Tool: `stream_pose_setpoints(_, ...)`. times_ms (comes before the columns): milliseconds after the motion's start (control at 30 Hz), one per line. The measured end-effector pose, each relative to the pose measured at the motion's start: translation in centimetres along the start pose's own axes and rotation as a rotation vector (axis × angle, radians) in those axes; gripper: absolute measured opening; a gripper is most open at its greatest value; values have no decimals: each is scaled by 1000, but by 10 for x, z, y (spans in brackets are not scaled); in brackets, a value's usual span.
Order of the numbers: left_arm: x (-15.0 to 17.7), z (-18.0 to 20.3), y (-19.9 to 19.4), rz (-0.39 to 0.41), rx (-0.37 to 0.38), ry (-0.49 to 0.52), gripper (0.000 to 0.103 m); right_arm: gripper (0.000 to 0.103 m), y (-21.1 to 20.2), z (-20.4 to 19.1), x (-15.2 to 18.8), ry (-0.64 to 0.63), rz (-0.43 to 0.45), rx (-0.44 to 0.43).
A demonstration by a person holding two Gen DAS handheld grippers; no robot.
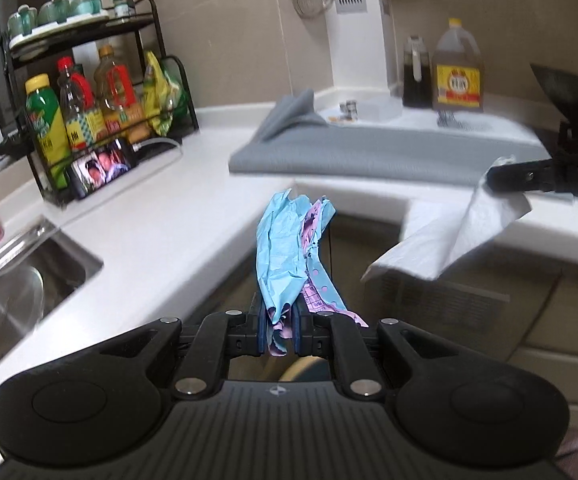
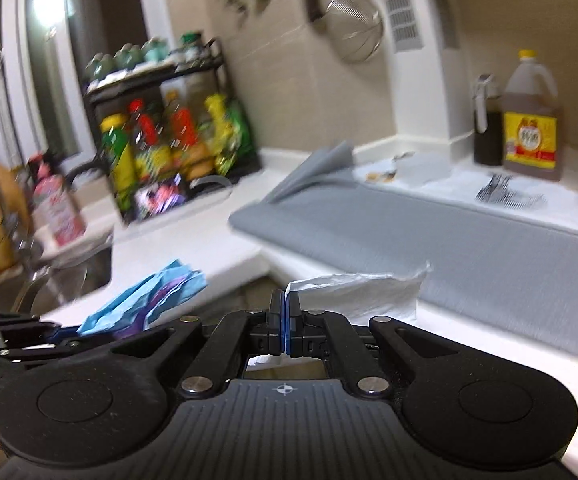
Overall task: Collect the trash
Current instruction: 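Carry the gloves and tissue down toward the blue bin with both tools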
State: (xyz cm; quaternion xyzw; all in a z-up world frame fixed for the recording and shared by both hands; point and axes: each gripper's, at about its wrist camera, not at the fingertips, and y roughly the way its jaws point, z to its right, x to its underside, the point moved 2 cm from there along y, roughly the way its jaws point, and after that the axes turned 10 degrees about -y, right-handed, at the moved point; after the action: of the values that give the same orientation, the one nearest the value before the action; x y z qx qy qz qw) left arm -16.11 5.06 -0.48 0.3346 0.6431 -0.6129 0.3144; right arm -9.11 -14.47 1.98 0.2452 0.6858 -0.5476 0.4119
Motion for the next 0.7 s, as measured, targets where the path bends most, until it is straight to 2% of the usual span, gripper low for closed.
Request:
stream_pose_setpoints(300, 29, 6, 1, -76, 2, -11, 13, 1, 14, -26, 46, -20, -157, -35)
stream_pose_setpoints(700, 31, 6, 9, -141, 17, -21, 14, 1, 24, -26, 58, -17, -243, -44)
